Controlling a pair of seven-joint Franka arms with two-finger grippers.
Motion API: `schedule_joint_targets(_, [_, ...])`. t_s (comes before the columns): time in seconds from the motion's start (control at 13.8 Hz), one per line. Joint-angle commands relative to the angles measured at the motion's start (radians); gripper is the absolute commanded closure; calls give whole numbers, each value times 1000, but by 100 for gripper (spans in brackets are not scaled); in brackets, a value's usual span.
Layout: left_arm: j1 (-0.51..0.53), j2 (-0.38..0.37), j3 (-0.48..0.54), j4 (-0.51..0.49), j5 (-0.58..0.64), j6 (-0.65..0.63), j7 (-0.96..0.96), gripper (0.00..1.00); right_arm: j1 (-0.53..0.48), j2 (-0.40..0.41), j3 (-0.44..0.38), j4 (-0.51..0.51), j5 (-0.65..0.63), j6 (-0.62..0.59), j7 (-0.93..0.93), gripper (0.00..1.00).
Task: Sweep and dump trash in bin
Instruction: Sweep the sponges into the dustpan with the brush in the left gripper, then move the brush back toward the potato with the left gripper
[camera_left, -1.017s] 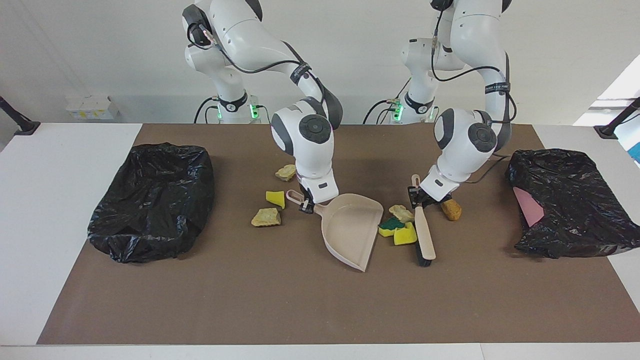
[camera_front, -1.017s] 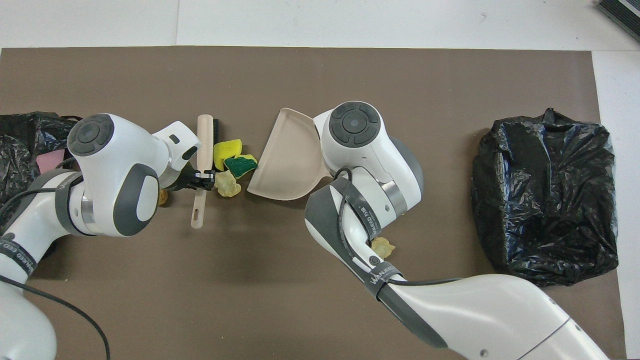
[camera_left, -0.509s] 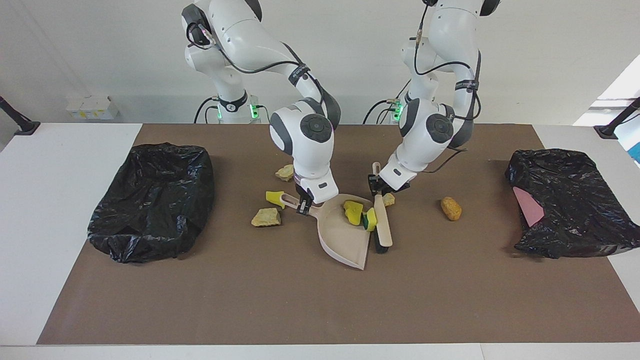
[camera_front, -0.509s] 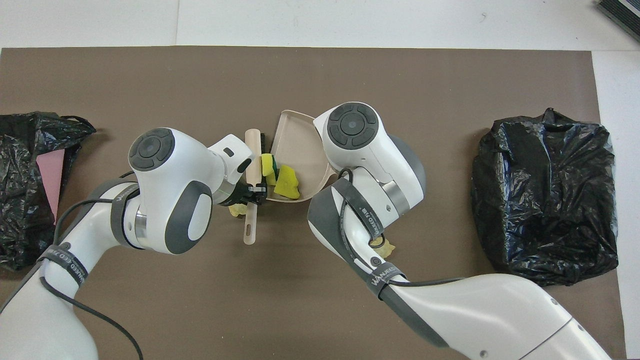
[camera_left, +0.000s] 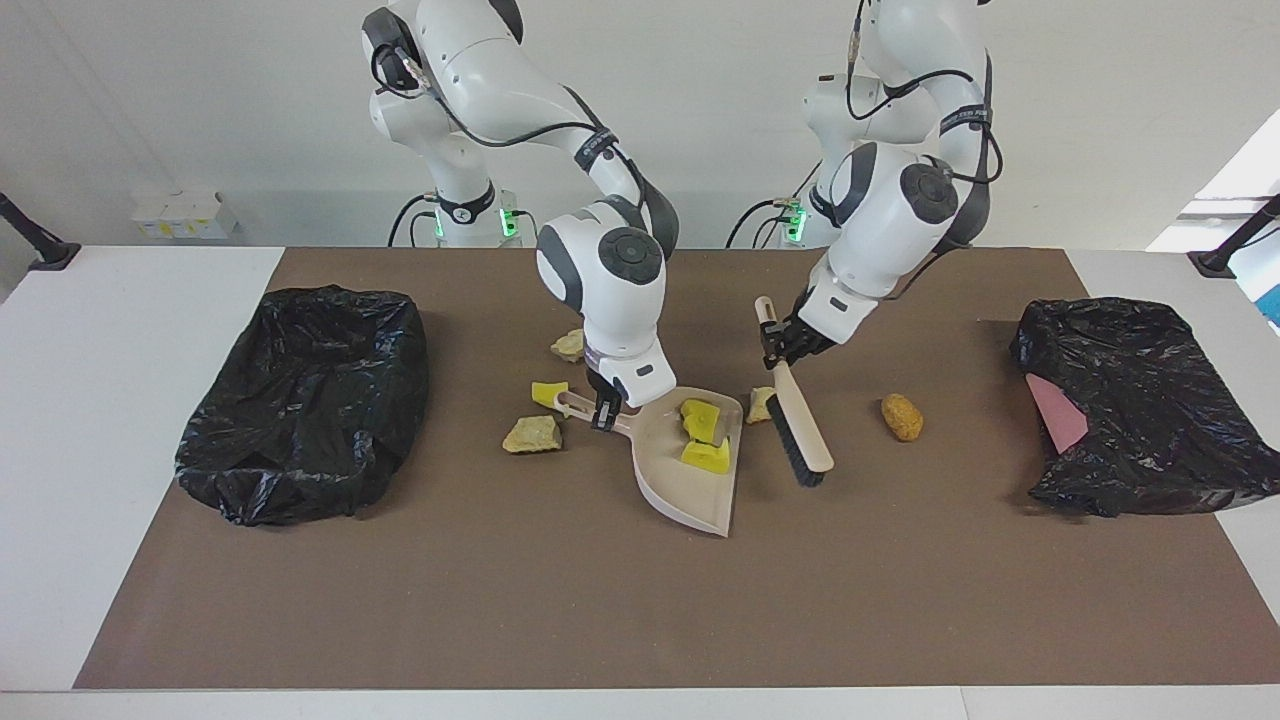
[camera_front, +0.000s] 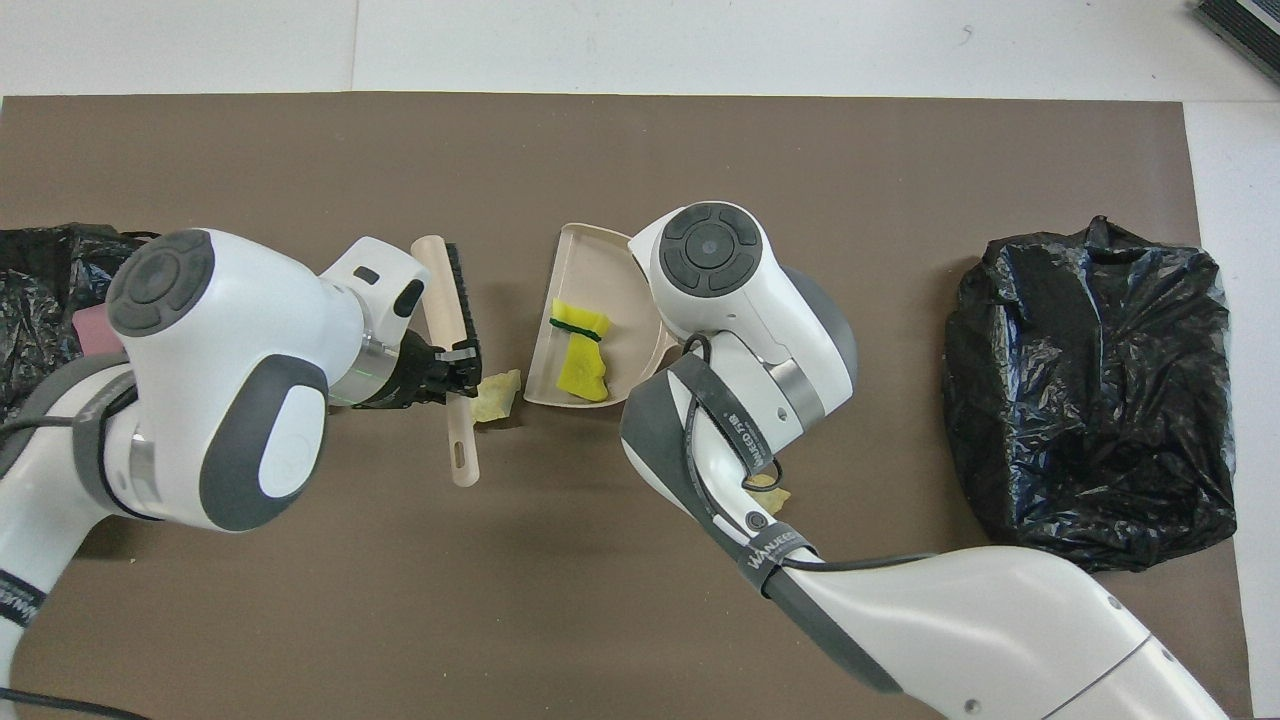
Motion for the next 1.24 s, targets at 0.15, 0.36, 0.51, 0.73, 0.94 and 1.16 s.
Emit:
schedule_joint_targets(0.15, [153,-73,-2,-74,109,-146,-63,100,-11,-29,7,-46,-26,27,-68,100])
schedule_joint_targets(0.36, [239,-151,-2,-209,172,-130,-52,100,-13,-37,7,-69,-39,52,-97,100])
schedule_joint_targets(0.51, [287,-193,-2,-278,214,-96,-23,100,-11,-40,7,-72,-39,52,-105,100])
schedule_joint_targets(0.73, [308,-231,-3,-395,214,-17,107,100,-13,-43,7,-76,-39,52,-105,100])
schedule_joint_targets(0.94, [223,-218,-8,-421,208,43,89,100,-11,-44,7,-78,-39,49,-105,100])
schedule_joint_targets(1.16, [132,-210,-8,-421,116,85,78,100,-11,-44,7,-78,-42,49,-107,100])
